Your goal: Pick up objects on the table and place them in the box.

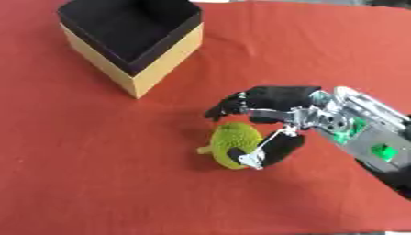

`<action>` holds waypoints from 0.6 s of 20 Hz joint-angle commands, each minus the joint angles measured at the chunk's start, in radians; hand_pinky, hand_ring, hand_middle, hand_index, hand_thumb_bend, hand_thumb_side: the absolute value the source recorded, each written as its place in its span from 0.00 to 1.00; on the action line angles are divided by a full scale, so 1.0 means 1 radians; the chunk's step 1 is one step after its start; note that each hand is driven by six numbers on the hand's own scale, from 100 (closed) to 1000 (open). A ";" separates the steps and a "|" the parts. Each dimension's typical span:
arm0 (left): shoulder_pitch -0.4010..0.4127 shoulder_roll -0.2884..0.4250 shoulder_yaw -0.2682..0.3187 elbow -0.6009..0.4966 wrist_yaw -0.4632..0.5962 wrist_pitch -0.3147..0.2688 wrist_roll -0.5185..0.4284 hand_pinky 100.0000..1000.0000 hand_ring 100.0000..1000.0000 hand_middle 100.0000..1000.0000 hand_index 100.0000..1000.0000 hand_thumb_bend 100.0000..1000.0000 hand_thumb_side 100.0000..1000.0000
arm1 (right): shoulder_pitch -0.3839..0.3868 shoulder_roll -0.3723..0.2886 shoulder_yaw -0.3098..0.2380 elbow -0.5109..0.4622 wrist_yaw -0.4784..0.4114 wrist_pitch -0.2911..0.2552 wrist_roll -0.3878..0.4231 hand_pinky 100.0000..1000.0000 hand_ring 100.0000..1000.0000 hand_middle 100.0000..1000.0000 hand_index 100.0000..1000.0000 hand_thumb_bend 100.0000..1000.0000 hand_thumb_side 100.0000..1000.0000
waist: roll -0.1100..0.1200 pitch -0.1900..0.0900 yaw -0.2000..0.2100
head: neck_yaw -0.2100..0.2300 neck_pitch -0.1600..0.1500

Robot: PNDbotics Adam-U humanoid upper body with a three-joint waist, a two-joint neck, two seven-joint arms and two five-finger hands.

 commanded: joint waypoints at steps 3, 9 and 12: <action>-0.006 0.020 0.005 -0.015 -0.001 0.001 -0.006 0.73 0.61 0.60 0.73 0.15 0.50 | 0.002 -0.057 -0.054 -0.024 0.018 -0.031 -0.033 0.92 0.88 0.83 0.98 0.06 0.29 | 0.005 -0.018 -0.004 | 0.000 0.001; -0.006 0.020 0.004 -0.015 -0.001 0.001 -0.006 0.73 0.61 0.60 0.73 0.15 0.50 | 0.036 -0.089 -0.074 -0.025 0.048 -0.010 0.015 0.94 0.89 0.85 0.98 0.10 0.38 | 0.003 -0.018 0.000 | -0.002 -0.003; -0.008 0.019 0.003 -0.015 0.000 0.001 -0.008 0.73 0.61 0.60 0.73 0.15 0.50 | 0.035 -0.081 -0.063 -0.015 0.051 0.004 0.039 0.94 0.89 0.85 0.98 0.09 0.40 | 0.003 -0.017 0.003 | -0.006 -0.003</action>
